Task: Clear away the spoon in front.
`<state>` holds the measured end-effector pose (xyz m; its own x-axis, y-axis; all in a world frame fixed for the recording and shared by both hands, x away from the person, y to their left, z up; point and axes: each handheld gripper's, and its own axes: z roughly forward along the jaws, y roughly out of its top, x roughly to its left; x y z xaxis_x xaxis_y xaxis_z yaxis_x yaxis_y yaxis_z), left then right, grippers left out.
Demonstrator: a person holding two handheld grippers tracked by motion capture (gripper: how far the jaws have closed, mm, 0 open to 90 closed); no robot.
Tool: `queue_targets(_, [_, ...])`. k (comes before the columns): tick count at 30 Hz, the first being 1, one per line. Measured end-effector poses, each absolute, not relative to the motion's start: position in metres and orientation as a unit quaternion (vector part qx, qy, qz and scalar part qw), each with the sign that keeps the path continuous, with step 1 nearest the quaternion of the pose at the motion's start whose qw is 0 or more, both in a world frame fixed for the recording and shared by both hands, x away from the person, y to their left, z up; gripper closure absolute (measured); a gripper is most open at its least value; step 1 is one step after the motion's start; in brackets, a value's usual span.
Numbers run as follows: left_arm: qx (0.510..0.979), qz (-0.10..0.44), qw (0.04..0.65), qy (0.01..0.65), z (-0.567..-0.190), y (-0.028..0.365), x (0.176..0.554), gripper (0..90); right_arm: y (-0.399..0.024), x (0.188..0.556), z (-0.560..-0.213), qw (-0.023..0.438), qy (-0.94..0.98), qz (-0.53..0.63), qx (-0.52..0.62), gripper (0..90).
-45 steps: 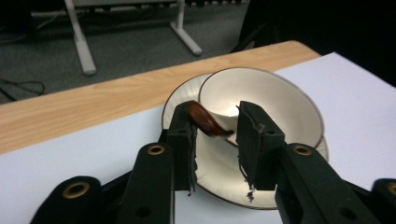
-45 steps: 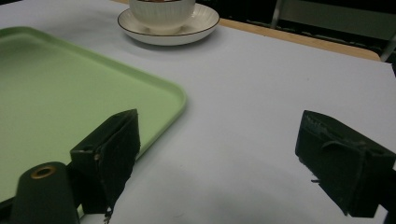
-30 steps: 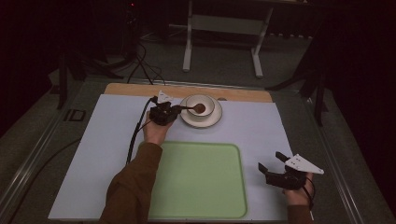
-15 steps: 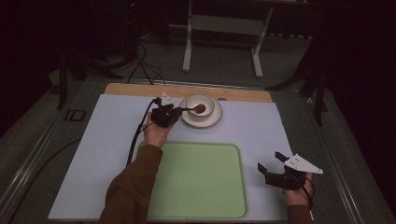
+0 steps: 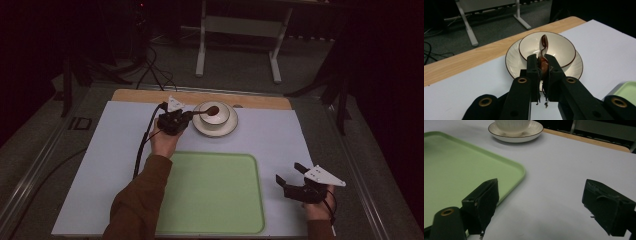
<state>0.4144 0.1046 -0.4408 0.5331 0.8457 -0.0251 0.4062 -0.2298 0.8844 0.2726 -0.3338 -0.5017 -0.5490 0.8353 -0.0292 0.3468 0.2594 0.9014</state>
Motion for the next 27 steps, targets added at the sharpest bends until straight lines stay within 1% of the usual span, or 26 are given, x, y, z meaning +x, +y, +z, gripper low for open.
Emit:
queue_targets(7, [0.746,0.25,0.46,0.412,-0.43,0.11,0.405,83.9,-0.334,0.273,-0.502,0.264,0.748,0.463,0.395,13.8])
queue_targets(20, [0.733,0.261,0.469,0.417,-0.416,0.129,0.387,83.9,-0.334,0.273,-0.502,0.264,0.748,0.462,0.395,13.8])
queue_targets(27, [0.723,0.27,0.473,0.424,-0.409,0.148,0.366,83.8,-0.333,0.272,-0.502,0.264,0.749,0.462,0.395,13.8])
